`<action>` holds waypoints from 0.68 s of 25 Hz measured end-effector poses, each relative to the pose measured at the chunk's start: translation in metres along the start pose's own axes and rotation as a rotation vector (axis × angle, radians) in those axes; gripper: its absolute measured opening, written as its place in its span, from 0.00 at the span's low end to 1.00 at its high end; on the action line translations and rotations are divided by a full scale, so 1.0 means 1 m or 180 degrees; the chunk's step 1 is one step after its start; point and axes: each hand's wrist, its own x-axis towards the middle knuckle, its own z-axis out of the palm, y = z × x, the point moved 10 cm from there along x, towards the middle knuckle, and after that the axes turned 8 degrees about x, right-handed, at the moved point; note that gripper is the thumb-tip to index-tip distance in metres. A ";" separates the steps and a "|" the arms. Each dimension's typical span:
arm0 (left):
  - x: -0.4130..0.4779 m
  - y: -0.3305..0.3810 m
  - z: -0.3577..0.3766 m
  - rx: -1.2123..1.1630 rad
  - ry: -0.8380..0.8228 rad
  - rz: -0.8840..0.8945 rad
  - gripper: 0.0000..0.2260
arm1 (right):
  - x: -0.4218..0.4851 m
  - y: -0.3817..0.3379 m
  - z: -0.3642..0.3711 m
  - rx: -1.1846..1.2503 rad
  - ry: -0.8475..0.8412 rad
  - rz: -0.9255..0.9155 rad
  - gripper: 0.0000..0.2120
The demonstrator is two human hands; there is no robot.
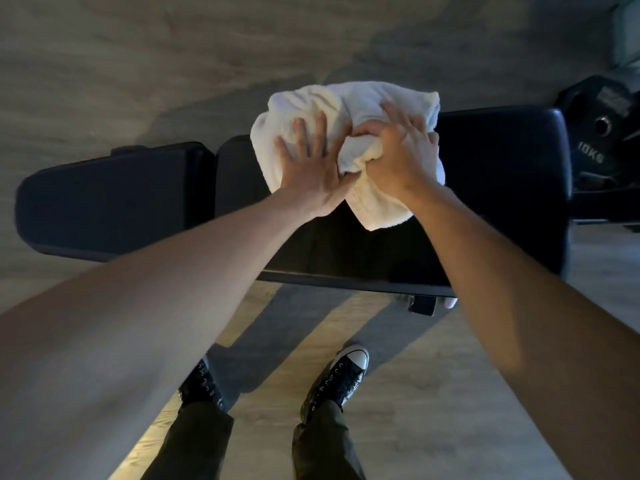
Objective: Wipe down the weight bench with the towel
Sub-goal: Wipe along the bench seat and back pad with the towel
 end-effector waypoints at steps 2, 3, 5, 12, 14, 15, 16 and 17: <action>-0.015 0.005 0.009 -0.0098 0.0060 0.0126 0.36 | -0.019 0.001 0.003 0.0073 0.0145 -0.0015 0.16; -0.026 0.008 0.014 -0.0056 0.0132 0.0213 0.36 | -0.034 0.002 0.005 0.0152 0.0222 -0.0009 0.15; -0.052 0.018 0.027 0.0134 0.0296 0.0392 0.35 | -0.071 0.006 0.010 0.0295 0.0304 0.0050 0.15; -0.143 0.047 0.075 0.0321 0.0445 0.0572 0.38 | -0.189 0.023 0.038 0.0450 0.0304 0.0373 0.25; -0.158 0.054 0.084 0.0411 0.0409 0.0590 0.37 | -0.210 0.027 0.044 0.0466 0.0310 0.0399 0.27; -0.163 0.056 0.086 0.0405 0.0389 0.0581 0.36 | -0.216 0.028 0.045 0.0490 0.0303 0.0422 0.27; -0.164 0.057 0.088 0.0369 0.0369 0.0568 0.36 | -0.219 0.030 0.046 0.0513 0.0287 0.0439 0.27; -0.163 0.058 0.088 0.0324 0.0351 0.0556 0.35 | -0.217 0.030 0.045 0.0518 0.0284 0.0435 0.27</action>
